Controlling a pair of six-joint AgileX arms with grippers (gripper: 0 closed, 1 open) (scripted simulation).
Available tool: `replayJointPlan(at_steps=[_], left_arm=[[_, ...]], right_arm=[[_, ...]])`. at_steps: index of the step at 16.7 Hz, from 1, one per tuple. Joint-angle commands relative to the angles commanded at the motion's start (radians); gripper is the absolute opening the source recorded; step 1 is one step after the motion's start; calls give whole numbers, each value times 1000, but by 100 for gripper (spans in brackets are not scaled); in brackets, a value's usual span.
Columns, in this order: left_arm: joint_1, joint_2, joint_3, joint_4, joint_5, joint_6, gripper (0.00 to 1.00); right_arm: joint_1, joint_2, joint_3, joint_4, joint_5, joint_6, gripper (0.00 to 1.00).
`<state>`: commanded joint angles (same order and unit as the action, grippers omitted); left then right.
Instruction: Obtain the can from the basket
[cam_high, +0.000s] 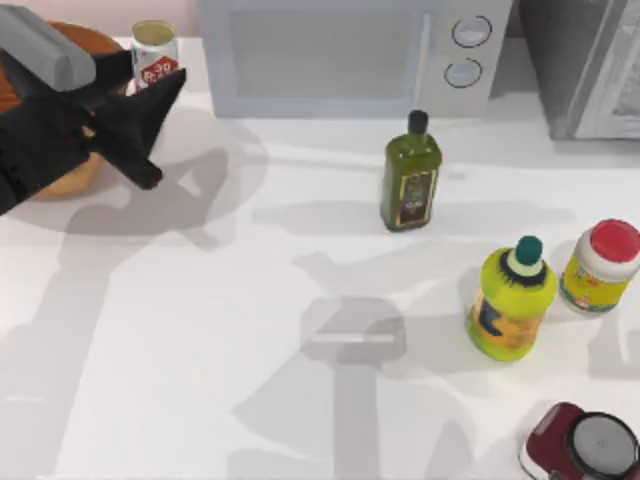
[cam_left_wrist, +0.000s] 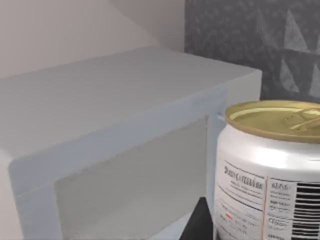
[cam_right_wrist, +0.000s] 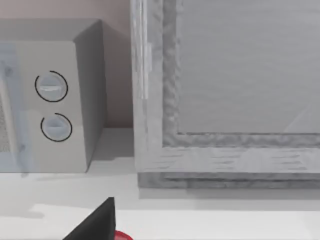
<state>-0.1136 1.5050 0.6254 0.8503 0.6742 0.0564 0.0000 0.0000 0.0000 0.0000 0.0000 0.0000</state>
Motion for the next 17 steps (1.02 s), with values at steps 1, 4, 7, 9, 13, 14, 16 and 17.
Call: replayJointPlan(at_steps=[1,4,7,9,13,14,16,17], left_arm=[[-7,91,42,50,55,3,0],[-24,344,158,186,219,9,0],[-38,567,259,294,376,14,0],[-46,691,316,350,472,15,0],[-55,876,408,430,639,16,0],[-56,912,427,443,674,16,0],[-55,966,459,463,730,15,0],[-54,985,472,470,752,15,0]], right_arm=[[0,0,0,0,0,0,100],[0,0,0,0,0,0,100],[0,0,0,0,0,0,100],[0,0,0,0,0,0,100],[0,0,0,0,0,0,100],[0,0,0,0,0,0,100],[0,0,0,0,0,0,100],[0,0,0,0,0,0,100]])
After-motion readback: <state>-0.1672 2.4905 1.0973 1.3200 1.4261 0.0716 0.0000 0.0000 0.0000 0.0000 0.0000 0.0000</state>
